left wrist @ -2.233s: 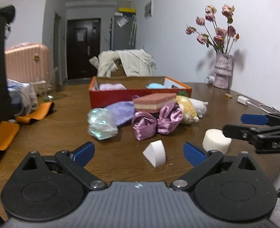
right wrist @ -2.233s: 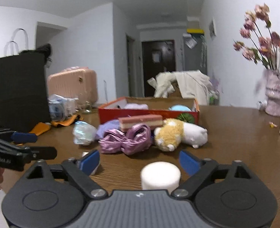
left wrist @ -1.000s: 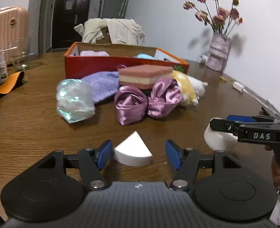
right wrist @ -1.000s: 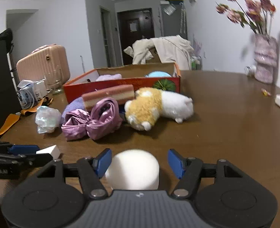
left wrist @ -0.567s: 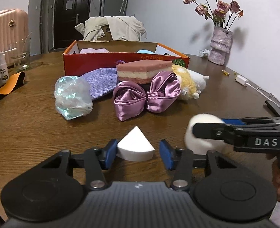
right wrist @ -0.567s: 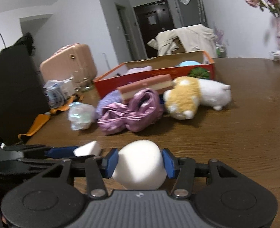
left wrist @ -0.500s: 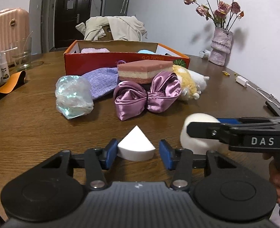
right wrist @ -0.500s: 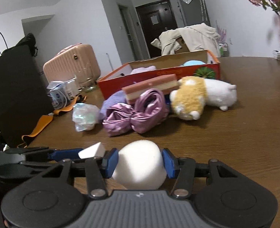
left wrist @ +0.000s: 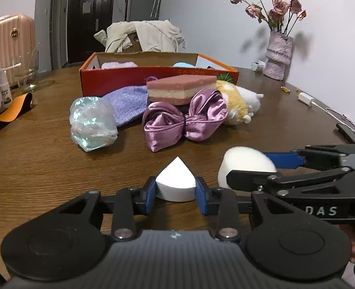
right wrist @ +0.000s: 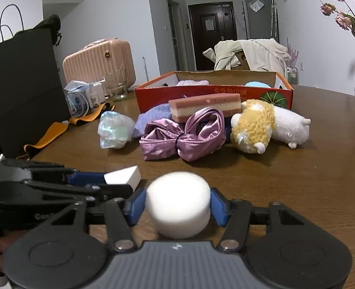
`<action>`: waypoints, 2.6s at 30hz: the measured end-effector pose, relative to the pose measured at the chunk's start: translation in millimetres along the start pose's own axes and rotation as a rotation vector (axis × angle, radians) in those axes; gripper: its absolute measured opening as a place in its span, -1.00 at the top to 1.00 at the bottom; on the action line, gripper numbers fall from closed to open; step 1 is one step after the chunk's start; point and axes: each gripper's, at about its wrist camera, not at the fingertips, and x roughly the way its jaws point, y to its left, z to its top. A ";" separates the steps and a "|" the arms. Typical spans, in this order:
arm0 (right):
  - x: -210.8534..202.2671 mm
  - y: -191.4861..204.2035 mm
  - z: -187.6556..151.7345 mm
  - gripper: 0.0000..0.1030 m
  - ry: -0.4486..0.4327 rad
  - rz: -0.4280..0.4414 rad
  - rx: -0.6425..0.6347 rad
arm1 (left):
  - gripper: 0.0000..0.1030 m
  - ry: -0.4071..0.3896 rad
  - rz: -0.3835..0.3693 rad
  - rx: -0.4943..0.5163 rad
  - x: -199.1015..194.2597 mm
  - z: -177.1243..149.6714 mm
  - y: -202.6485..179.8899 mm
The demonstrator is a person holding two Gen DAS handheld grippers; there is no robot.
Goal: Organize soft objects
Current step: 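Close the left gripper on the white foam wedge while the right grips the foam cylinder, then carry the wedge and cylinder with both grippers and lower them into the box, then open both grippers to release the foam pieces inside the box, then move both grippers back over the table toward the purple satin bow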
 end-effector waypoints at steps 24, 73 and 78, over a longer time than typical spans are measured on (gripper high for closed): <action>86.6 -94.0 206.2 -0.07 -0.071 0.072 0.072 | 0.31 -0.035 -0.008 -0.001 99.9 221.9 72.5; -60.0 -42.4 164.1 -0.96 -0.218 -0.058 -0.136 | -0.81 -0.327 0.238 0.069 -93.2 129.5 28.4; -99.6 -19.8 100.0 -0.99 -0.262 -0.037 -0.138 | -0.88 -0.334 0.170 0.024 -125.0 72.9 9.1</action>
